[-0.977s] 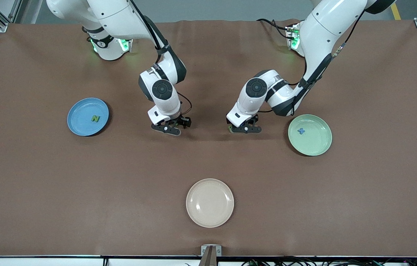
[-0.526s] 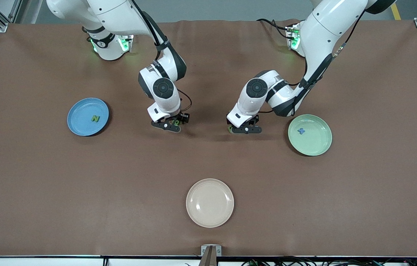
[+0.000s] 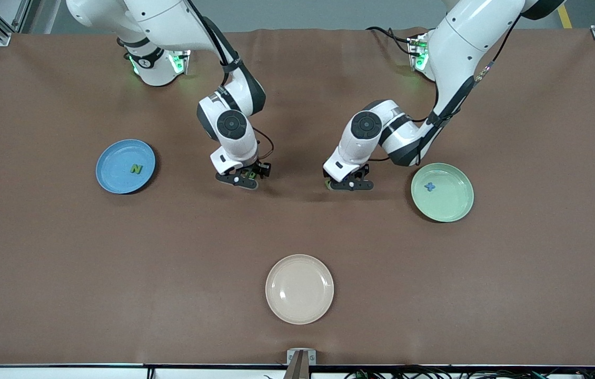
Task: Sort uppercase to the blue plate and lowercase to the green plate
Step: 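Grasp blue m with the left gripper while the right gripper grasps green B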
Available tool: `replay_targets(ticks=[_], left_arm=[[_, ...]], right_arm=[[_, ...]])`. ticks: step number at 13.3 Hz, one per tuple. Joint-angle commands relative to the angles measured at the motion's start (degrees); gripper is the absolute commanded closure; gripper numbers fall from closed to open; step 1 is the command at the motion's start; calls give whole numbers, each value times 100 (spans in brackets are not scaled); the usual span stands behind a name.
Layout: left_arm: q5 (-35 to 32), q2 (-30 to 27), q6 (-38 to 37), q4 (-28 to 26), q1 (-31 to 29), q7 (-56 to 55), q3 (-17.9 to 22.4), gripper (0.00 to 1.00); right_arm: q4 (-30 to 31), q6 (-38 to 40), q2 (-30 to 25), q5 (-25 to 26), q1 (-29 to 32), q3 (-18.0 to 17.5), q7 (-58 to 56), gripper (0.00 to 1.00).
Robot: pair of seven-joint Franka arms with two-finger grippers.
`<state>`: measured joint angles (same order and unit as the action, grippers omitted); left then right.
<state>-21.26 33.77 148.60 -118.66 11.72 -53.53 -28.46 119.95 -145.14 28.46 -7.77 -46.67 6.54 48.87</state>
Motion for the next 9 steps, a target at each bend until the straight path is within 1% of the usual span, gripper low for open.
replay_targets(ticks=[1,8,9], left_arm=[[-133,-213,-24,-228,-4,-106,-19,35],[-133,-196,-24,-245,5,-114,-19,35],[-133,-196,-24,-245,5,-114,-19,35]], right_arm=[[99,-119,-51,29,27,-3,-18,28],[116,-111,-51,29,35,-3,-18,45],[116,-111,-51,29,35,-12,-18,49]])
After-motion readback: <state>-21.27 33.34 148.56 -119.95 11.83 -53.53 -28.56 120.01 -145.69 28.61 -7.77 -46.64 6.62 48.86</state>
